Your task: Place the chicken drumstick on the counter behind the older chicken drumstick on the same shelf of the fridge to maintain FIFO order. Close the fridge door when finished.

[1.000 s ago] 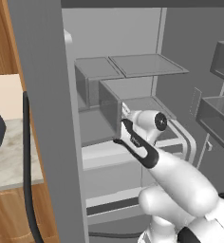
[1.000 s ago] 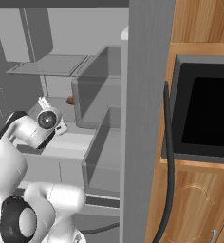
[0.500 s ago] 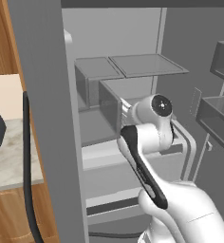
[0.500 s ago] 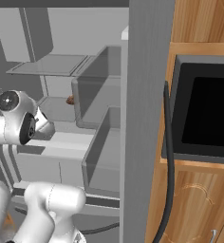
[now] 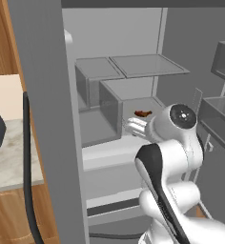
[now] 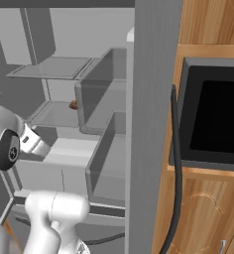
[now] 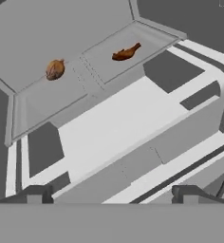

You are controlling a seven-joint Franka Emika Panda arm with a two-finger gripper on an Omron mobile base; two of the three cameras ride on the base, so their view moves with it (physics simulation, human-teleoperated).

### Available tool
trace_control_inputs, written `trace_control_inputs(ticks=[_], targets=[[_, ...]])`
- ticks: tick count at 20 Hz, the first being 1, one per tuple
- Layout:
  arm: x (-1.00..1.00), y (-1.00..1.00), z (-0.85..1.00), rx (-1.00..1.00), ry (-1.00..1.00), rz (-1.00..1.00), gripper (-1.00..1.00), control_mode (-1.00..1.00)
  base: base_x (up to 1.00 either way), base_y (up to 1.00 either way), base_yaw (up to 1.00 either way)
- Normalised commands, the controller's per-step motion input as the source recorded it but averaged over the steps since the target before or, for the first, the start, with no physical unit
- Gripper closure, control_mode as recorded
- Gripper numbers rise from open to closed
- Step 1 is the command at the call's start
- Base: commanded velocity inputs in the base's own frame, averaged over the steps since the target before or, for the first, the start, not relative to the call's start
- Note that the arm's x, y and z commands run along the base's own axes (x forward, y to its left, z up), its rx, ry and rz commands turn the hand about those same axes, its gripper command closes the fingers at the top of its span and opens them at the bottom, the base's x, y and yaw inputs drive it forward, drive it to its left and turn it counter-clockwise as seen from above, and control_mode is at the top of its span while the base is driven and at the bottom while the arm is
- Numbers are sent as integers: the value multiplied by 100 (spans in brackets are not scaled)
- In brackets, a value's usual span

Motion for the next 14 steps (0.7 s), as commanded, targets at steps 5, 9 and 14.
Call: trace_control_inputs(ticks=[5, 9, 14], targets=[[-41, -47, 0, -14, 8, 20, -100, -100, 0, 0, 0], [-8, -24, -9, -12, 7, 14, -100, -100, 0, 0, 0], [1, -5, -5, 0, 2, 0, -100, -100, 0, 0, 0]])
